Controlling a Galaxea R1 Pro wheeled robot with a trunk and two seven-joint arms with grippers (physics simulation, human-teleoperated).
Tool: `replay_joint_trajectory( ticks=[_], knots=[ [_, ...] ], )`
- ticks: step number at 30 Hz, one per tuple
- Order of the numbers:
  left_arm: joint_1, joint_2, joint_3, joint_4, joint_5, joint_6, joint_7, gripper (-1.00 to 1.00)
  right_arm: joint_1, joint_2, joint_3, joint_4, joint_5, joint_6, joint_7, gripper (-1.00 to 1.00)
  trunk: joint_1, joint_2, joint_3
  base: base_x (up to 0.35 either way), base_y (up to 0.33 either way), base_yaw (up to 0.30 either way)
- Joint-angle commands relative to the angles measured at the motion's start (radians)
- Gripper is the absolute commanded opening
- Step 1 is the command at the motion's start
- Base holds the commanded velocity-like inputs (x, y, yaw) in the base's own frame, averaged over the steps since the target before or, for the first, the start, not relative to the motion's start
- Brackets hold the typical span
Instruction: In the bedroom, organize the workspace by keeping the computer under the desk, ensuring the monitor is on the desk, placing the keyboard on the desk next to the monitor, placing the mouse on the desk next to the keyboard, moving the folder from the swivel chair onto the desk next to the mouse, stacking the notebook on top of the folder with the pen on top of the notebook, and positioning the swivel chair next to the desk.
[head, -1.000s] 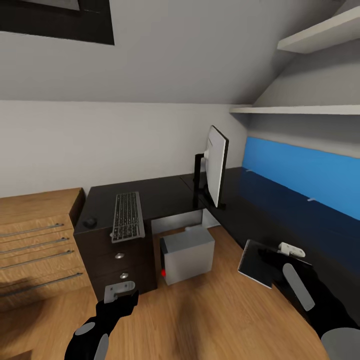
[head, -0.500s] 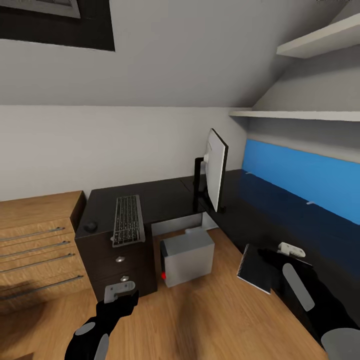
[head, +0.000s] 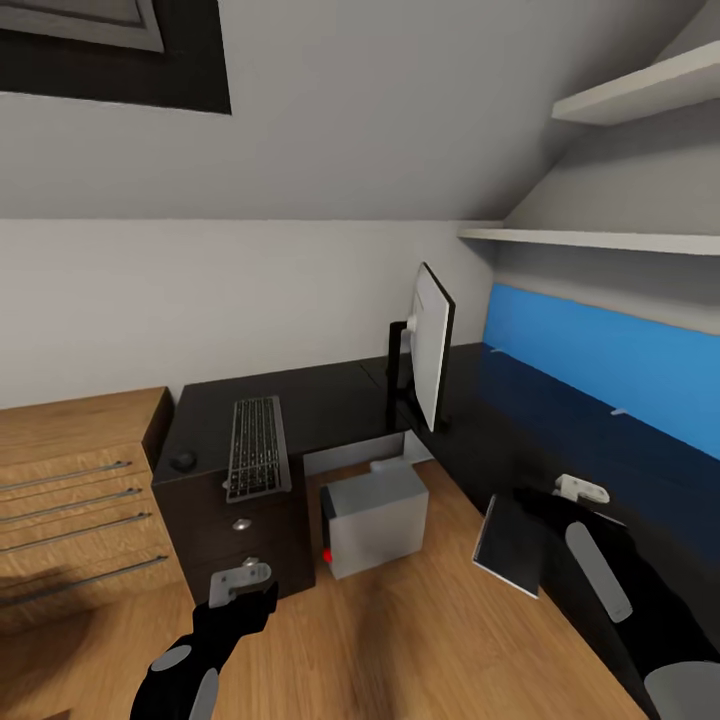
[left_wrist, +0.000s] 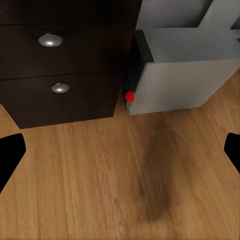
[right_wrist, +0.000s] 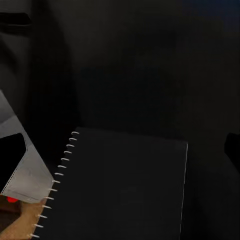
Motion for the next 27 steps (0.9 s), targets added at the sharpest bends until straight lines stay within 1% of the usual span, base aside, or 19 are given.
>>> replay_joint_trajectory(
  ticks=[1, 5, 7, 8, 9, 13, 14, 17, 19, 27],
  knots=[
    [-0.001, -0.001, 0.000, -0.001, 0.007, 0.005, 0.006, 1.00, 0.003, -0.001, 0.003, -0.012, -0.010, 0.002, -0.009, 1.00, -0.004, 0.007, 0.002, 0.000, 0.000, 0.000],
    [-0.001, -0.001, 0.000, -0.001, 0.008, 0.005, 0.006, 1.00, 0.026, 0.002, 0.007, -0.077, -0.011, 0.006, -0.010, 1.00, -0.004, 0.007, 0.002, 0.000, 0.000, 0.000],
    [-0.001, -0.001, 0.000, -0.001, 0.008, 0.005, 0.006, 1.00, 0.035, 0.010, 0.008, -0.103, -0.012, 0.007, -0.010, 1.00, -0.004, 0.007, 0.002, 0.000, 0.000, 0.000],
    [-0.001, 0.000, 0.001, -0.001, 0.008, 0.005, 0.006, 1.00, 0.062, 0.060, 0.009, -0.174, -0.011, 0.014, -0.012, 1.00, -0.004, 0.007, 0.002, 0.000, 0.000, 0.000],
    [-0.001, 0.000, 0.001, -0.001, 0.008, 0.005, 0.006, 1.00, 0.073, 0.078, 0.009, -0.196, -0.011, 0.017, -0.012, 1.00, -0.004, 0.007, 0.002, 0.000, 0.000, 0.000],
    [-0.001, 0.000, 0.002, -0.001, 0.008, 0.005, 0.006, 1.00, 0.094, 0.098, 0.009, -0.232, -0.011, 0.020, -0.012, 1.00, -0.004, 0.007, 0.002, 0.000, 0.000, 0.000],
    [-0.001, 0.001, 0.002, 0.000, 0.008, 0.004, 0.006, 1.00, 0.124, 0.110, 0.013, -0.269, -0.012, 0.018, -0.010, 1.00, -0.004, 0.007, 0.002, 0.000, 0.000, 0.000],
    [-0.001, 0.001, 0.002, 0.000, 0.008, 0.004, 0.006, 1.00, 0.127, 0.112, 0.014, -0.272, -0.012, 0.017, -0.010, 1.00, -0.004, 0.007, 0.002, 0.000, 0.000, 0.000],
    [-0.001, 0.001, 0.001, 0.000, 0.007, 0.003, 0.006, 1.00, 0.130, 0.115, 0.014, -0.274, -0.012, 0.014, -0.010, 1.00, -0.004, 0.007, 0.002, 0.167, 0.157, -0.107],
    [-0.001, 0.001, 0.002, 0.000, 0.006, 0.001, 0.006, 1.00, 0.130, 0.116, 0.014, -0.274, -0.012, 0.014, -0.010, 1.00, -0.004, 0.007, 0.002, 0.211, 0.205, -0.182]
  ],
)
